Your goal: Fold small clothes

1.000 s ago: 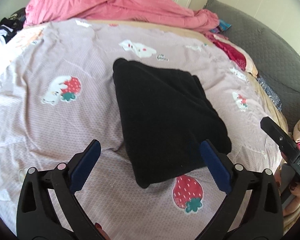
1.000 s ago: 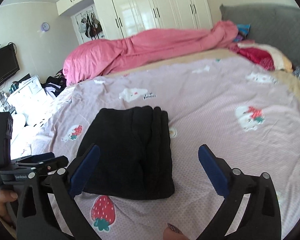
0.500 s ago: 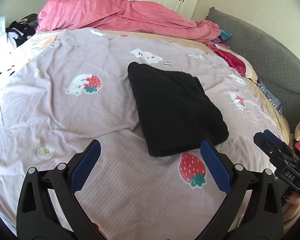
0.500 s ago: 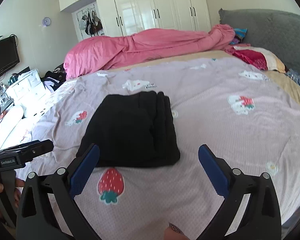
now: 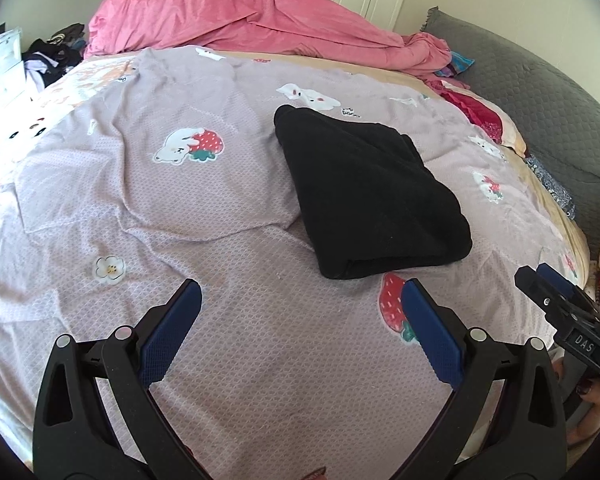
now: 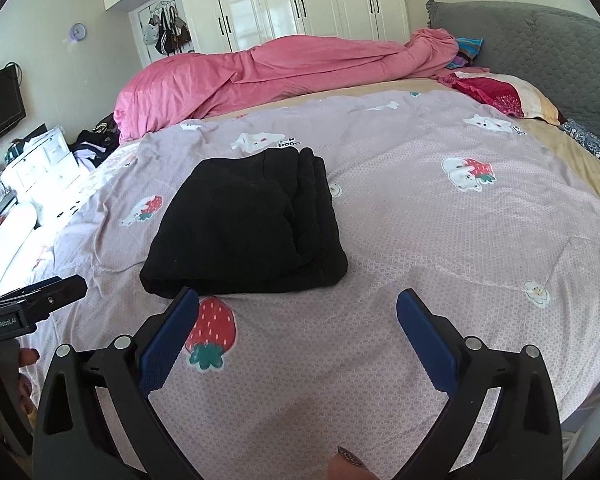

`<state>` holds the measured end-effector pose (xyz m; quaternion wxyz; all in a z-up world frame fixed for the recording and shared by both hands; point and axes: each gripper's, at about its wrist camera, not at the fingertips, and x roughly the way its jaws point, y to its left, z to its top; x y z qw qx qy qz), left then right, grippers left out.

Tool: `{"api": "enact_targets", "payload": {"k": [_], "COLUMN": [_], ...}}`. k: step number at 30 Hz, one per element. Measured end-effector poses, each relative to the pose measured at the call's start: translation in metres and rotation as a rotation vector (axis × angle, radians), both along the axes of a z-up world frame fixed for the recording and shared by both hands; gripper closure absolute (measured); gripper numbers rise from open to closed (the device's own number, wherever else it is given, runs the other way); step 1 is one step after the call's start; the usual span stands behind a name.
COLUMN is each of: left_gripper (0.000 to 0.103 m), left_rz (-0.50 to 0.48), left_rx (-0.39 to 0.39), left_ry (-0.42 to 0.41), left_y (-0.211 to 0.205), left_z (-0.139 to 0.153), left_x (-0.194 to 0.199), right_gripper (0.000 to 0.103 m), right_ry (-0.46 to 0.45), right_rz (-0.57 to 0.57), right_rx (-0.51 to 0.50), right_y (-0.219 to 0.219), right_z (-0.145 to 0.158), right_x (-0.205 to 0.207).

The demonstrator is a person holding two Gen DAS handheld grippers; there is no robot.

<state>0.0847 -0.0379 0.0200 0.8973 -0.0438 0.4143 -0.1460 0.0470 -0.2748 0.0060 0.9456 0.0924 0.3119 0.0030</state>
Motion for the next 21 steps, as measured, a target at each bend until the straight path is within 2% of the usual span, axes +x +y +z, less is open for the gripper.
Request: {"api": "enact_targets", "payload": {"k": [21], "left_gripper": [0.009], "left_rz": [0.023], "left_rx": [0.059], "left_ry": [0.005], "left_y": [-0.0012], "left_z": [0.0024], "left_x": [-0.0025], "right_gripper": [0.004], "right_ry": [0.004], "right_rz": [-0.011], "right_rx": [-0.009], "right_y": [0.0038], "right_z": [-0.0014], "right_x": [0.0016]}}
